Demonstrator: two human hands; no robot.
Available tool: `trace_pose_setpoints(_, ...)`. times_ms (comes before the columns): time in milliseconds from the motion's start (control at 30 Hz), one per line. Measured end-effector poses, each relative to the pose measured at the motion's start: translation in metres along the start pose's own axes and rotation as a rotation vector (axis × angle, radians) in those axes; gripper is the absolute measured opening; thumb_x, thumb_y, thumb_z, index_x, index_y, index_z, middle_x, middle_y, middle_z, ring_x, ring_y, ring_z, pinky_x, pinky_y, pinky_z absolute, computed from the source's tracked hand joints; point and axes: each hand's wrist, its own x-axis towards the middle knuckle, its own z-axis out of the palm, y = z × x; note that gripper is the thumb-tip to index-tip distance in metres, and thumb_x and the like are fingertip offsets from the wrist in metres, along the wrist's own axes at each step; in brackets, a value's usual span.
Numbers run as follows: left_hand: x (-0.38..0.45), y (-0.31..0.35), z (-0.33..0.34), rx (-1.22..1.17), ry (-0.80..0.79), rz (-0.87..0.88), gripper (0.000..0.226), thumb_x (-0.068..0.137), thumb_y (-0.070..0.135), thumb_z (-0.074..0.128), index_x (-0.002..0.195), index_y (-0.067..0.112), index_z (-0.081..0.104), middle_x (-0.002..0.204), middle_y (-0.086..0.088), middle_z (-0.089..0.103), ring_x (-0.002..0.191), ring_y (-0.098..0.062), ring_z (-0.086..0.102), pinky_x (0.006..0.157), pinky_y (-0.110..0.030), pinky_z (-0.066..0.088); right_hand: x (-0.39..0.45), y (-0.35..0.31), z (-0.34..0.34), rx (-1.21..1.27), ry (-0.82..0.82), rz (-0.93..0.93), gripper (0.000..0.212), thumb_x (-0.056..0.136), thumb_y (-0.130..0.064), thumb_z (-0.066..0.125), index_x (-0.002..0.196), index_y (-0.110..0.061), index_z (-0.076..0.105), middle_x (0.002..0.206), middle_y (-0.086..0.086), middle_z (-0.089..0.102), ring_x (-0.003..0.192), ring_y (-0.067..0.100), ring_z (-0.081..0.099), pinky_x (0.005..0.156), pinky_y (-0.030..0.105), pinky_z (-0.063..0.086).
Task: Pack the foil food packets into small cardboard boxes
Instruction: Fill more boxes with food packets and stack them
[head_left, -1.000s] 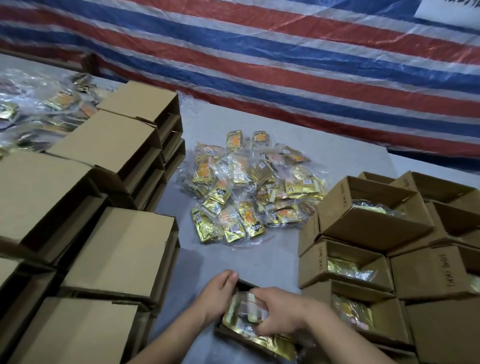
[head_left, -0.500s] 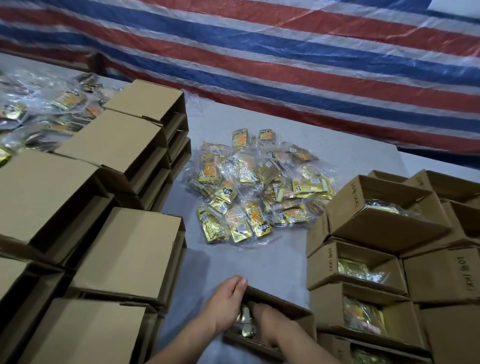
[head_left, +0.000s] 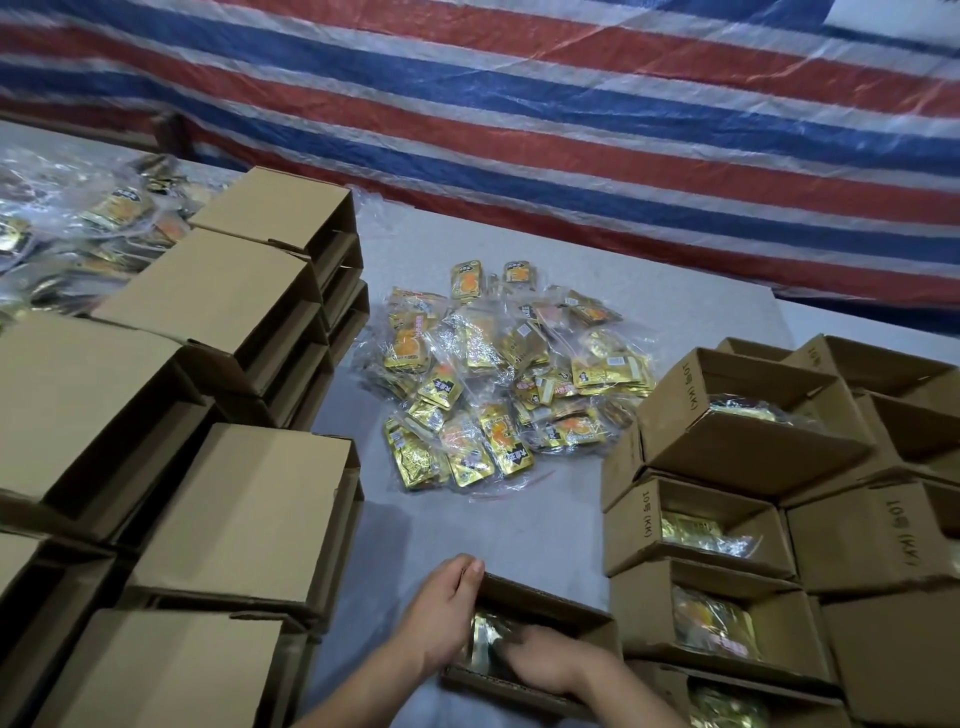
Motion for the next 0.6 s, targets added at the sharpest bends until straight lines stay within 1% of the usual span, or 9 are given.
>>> trace_pose_setpoints(100,-0.001,0.000,0.001,-0.004,0.010,-0.003,0.036,0.104,0.040,0.036,0.085,0.013,0.052,0.080,0.001,0.051,0.078,-0.011,0.049,0.080,-0.033,0.043,-0.003,-0.005,0.001,0.062,0.041,0.028,0.059,0.093,-0.051,0.036,0.145,-0.026,0.048,0.151,0.003,0.047,0.135,0.019,0.045,0.108,0.029,0.034)
trace_pose_setpoints(200,-0.001,-0.001,0.000,-0.014,0.011,-0.027,0.034,0.103,0.042,0.038,0.082,0.019,0.052,0.079,0.004,0.052,0.079,-0.012,0.051,0.079,-0.034,0.043,-0.010,-0.001,0.002,0.059,0.086,-0.037,0.054,0.097,-0.050,0.037,0.140,-0.022,0.055,0.146,0.003,0.052,0.133,0.019,0.048,0.108,0.027,0.035)
trace_pose_setpoints(233,0.000,-0.001,0.000,-0.018,0.002,-0.036,0.032,0.103,0.042,0.039,0.081,0.022,0.053,0.078,0.006,0.053,0.080,-0.012,0.052,0.080,-0.034,0.044,-0.014,0.000,-0.001,0.056,0.121,-0.070,0.046,0.097,-0.047,0.041,0.129,-0.022,0.063,0.137,0.000,0.060,0.125,0.016,0.054,0.103,0.024,0.039)
trace_pose_setpoints(300,0.003,-0.002,-0.003,-0.019,-0.015,-0.045,0.029,0.102,0.040,0.044,0.080,0.024,0.055,0.078,0.006,0.056,0.080,-0.014,0.054,0.083,-0.035,0.046,-0.024,0.006,-0.007,0.117,0.266,-0.150,0.029,0.093,-0.044,0.050,0.093,-0.025,0.071,0.099,-0.011,0.072,0.096,0.005,0.063,0.087,0.020,0.047)
trace_pose_setpoints(367,0.007,-0.002,-0.006,0.009,-0.024,-0.055,0.027,0.101,0.040,0.046,0.083,0.023,0.058,0.082,0.004,0.059,0.082,-0.012,0.057,0.084,-0.033,0.047,-0.032,0.014,-0.015,0.169,0.473,-0.192,0.021,0.089,-0.043,0.053,0.077,-0.028,0.064,0.073,-0.015,0.063,0.073,-0.004,0.057,0.073,0.017,0.046)
trace_pose_setpoints(433,0.013,0.003,-0.012,0.032,-0.034,-0.071,0.029,0.101,0.044,0.042,0.089,0.024,0.058,0.088,0.003,0.061,0.084,-0.008,0.058,0.081,-0.029,0.046,-0.038,0.023,-0.026,0.143,0.658,-0.214,0.012,0.091,-0.041,0.055,0.082,-0.037,0.061,0.084,-0.018,0.059,0.084,-0.005,0.054,0.077,0.012,0.043)
trace_pose_setpoints(467,0.018,0.007,-0.015,0.034,-0.036,-0.084,0.030,0.101,0.046,0.040,0.089,0.025,0.057,0.088,0.006,0.059,0.085,-0.007,0.056,0.079,-0.028,0.044,-0.039,0.027,-0.030,0.095,0.714,-0.213,0.008,0.093,-0.041,0.054,0.097,-0.040,0.061,0.099,-0.021,0.057,0.096,-0.005,0.053,0.085,0.012,0.042)
trace_pose_setpoints(533,0.032,0.018,-0.022,0.063,-0.019,-0.089,0.028,0.102,0.046,0.038,0.085,0.030,0.053,0.087,0.014,0.055,0.090,-0.009,0.053,0.077,-0.028,0.040,-0.035,0.036,-0.035,-0.013,0.751,-0.176,0.032,0.098,-0.044,0.048,0.126,-0.030,0.056,0.125,-0.015,0.051,0.118,0.002,0.048,0.099,0.020,0.039)
trace_pose_setpoints(600,0.056,0.031,-0.030,0.158,0.024,-0.053,0.022,0.101,0.042,0.040,0.093,0.029,0.055,0.093,0.008,0.060,0.094,-0.015,0.056,0.080,-0.031,0.043,-0.028,0.039,-0.034,-0.052,0.719,-0.117,0.042,0.101,-0.047,0.041,0.135,-0.026,0.050,0.136,-0.010,0.047,0.126,0.009,0.046,0.103,0.024,0.036)
